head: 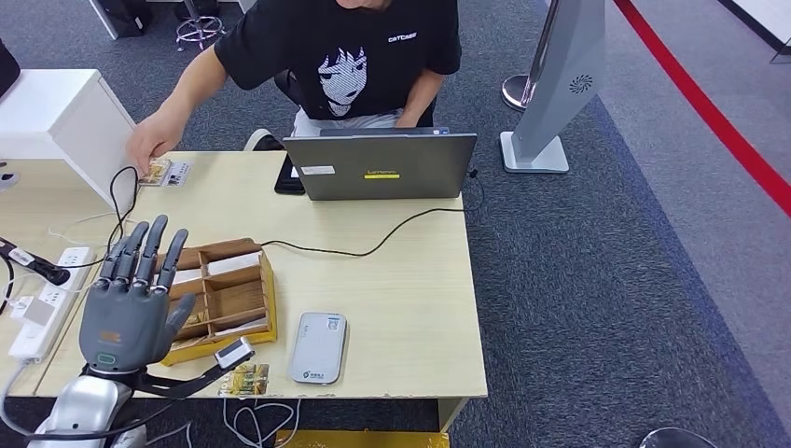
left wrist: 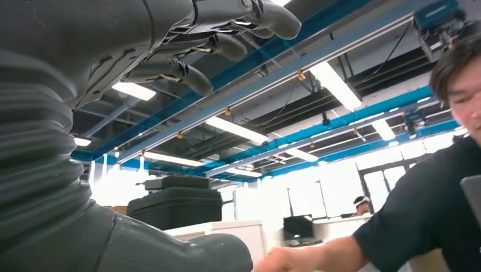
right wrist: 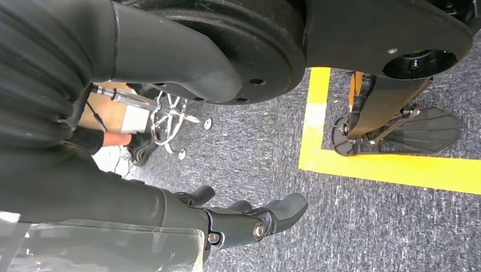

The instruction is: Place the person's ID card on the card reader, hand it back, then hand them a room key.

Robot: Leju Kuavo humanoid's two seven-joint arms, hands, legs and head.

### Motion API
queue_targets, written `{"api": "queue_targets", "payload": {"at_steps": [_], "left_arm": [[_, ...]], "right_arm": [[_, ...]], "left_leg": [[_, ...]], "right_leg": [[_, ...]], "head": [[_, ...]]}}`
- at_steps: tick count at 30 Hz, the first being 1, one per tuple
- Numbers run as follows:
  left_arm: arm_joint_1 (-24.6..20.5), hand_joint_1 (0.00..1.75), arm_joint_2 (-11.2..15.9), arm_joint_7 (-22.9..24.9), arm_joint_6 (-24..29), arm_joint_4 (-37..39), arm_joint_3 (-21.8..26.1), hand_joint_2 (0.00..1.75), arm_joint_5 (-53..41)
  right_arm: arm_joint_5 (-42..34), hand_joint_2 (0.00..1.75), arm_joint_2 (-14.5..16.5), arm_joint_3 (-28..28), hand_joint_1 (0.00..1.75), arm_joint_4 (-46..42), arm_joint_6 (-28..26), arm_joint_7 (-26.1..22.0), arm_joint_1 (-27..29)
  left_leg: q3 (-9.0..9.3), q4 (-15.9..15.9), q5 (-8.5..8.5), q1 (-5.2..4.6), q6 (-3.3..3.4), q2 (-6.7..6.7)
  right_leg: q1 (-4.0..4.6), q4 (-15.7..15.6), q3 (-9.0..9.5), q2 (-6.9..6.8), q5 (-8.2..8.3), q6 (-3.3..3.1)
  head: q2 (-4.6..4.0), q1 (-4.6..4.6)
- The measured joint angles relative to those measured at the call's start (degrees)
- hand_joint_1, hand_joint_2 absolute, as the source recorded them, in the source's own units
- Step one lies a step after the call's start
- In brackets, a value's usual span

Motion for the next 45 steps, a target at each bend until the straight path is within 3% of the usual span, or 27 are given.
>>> {"api": "queue_targets", "payload": {"at_steps": [6, 24, 32, 39, 42, 45], "left_arm": [[0.1, 0.0, 1.6, 0.6, -5.5, 2.4, -2.7, 1.75, 0.0], [2.8, 0.0, 1.1, -2.2, -6.2, 5.1, -2.9, 1.75, 0.0], [3.8, 0.0, 0.4, -2.5, -2.7, 4.9, -2.9, 1.75, 0.0], [4.1, 0.0, 0.5, -0.9, 0.3, -0.7, -3.1, 1.75, 0.0], [4.8, 0.0, -0.2, -4.6, 3.0, -3.7, -2.9, 1.75, 0.0], [7.3, 0.0, -4.4, -12.2, 7.5, -8.0, -1.7, 1.75, 0.0]], "right_arm": [[-1.0, 1.75, 0.0, -0.1, 0.0, 0.0, -0.2, -0.3, 0.0], [-1.9, 1.75, 0.0, -1.3, 0.0, 0.0, -0.6, -0.4, 0.1], [-1.8, 1.75, 0.0, -1.5, 0.0, 0.0, -0.8, -0.4, 0.1], [-1.6, 1.75, 0.0, -1.5, 0.0, 0.0, -0.8, -0.2, 0.1], [-1.6, 1.75, 0.0, -1.5, 0.0, 0.0, -0.9, 0.1, 0.1], [-1.7, 1.75, 0.0, -1.5, 0.0, 0.0, -1.0, 0.4, 0.2]], "left_leg": [[-0.02, 0.0, 0.0, 0.0, 0.0, 0.01], [-0.04, 0.0, -0.01, -0.01, 0.01, 0.0], [-0.04, 0.0, -0.01, -0.01, 0.01, 0.0], [-0.04, 0.0, -0.01, -0.01, 0.01, 0.0], [-0.05, 0.0, -0.01, -0.01, 0.01, 0.0], [-0.08, 0.0, -0.04, -0.03, 0.04, 0.0]], "right_leg": [[0.0, 0.0, -0.01, 0.01, 0.0, 0.0], [-0.01, 0.0, -0.02, 0.0, -0.01, 0.0], [-0.01, 0.0, -0.02, 0.0, -0.01, 0.0], [0.0, 0.0, -0.02, 0.0, -0.01, 0.0], [-0.01, 0.0, -0.01, 0.0, -0.01, 0.0], [-0.03, 0.0, -0.01, 0.0, -0.02, 0.01]], "head": [[0.0, 0.01], [0.0, 0.0], [0.0, 0.01], [0.0, 0.0], [0.0, 0.0], [0.0, -0.01]]}}
